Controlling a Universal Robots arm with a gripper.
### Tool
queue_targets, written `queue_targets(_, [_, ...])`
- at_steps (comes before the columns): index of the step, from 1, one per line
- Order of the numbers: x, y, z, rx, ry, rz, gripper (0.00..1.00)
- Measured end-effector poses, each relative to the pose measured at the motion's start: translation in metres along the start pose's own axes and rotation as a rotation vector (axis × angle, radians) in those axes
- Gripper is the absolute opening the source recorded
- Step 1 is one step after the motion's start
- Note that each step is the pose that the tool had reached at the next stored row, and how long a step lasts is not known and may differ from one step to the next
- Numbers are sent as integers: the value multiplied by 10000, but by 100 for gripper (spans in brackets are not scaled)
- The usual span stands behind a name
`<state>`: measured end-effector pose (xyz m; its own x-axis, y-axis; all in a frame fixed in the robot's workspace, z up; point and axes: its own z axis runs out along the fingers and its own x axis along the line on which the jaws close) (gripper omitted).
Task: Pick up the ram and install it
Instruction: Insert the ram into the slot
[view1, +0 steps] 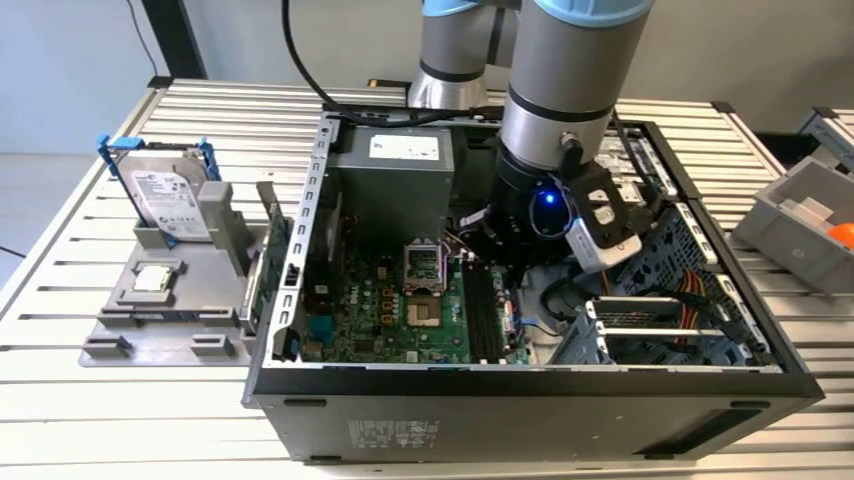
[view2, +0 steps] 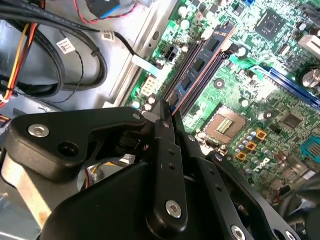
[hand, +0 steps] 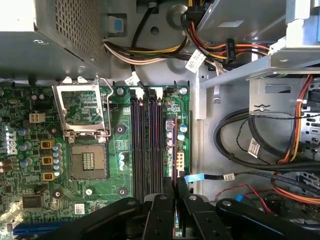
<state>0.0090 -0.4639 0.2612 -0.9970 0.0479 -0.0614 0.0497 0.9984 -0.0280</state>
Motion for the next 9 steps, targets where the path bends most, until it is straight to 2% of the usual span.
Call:
queue_targets(1, [0,7,7,9,14,-4,0])
queue_targets(2, [0,13,10,25,53,-10,0])
queue_targets(5, [2,27,13,107,269,-86,0])
queue_targets(6, [3,32,16,127,323,-113,0])
queue_targets(9, [3,51,64,123,322,-317,0])
